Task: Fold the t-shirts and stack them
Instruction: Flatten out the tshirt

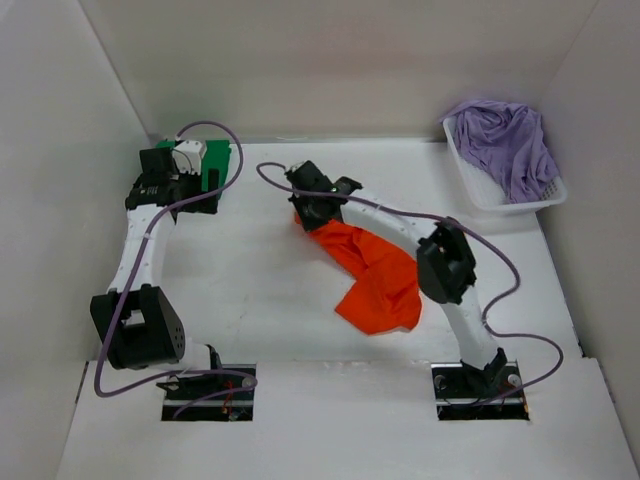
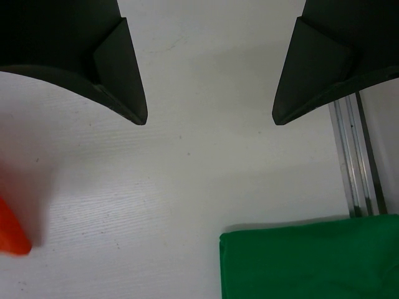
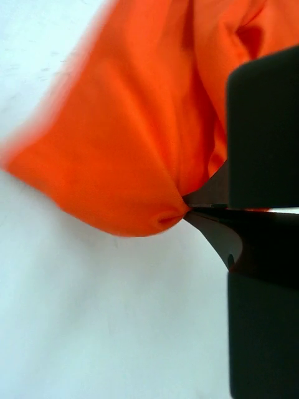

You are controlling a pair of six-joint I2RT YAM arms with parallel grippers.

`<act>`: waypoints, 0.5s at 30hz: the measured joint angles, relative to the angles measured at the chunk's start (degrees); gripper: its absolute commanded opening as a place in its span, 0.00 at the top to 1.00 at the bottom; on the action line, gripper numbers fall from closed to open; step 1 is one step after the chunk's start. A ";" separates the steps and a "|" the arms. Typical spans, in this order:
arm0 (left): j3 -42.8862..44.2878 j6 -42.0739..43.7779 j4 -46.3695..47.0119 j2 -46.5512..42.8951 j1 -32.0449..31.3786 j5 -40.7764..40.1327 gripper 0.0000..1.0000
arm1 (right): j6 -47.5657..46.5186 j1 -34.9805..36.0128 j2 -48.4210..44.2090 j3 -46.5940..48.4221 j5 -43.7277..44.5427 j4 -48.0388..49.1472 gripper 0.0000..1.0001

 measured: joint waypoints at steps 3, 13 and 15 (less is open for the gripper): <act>0.02 0.00 -0.02 -0.50 0.22 0.00 0.17 | 0.31 1.18 -11.69 -1.84 -4.79 1.81 1.00; 0.02 0.02 0.00 -2.40 0.31 0.42 0.17 | 3.08 -2.82 -48.59 -9.03 -12.68 10.12 1.00; 0.02 0.02 -0.02 -2.40 -0.04 0.42 0.17 | 4.13 -5.99 -51.30 -12.85 -12.81 10.56 1.00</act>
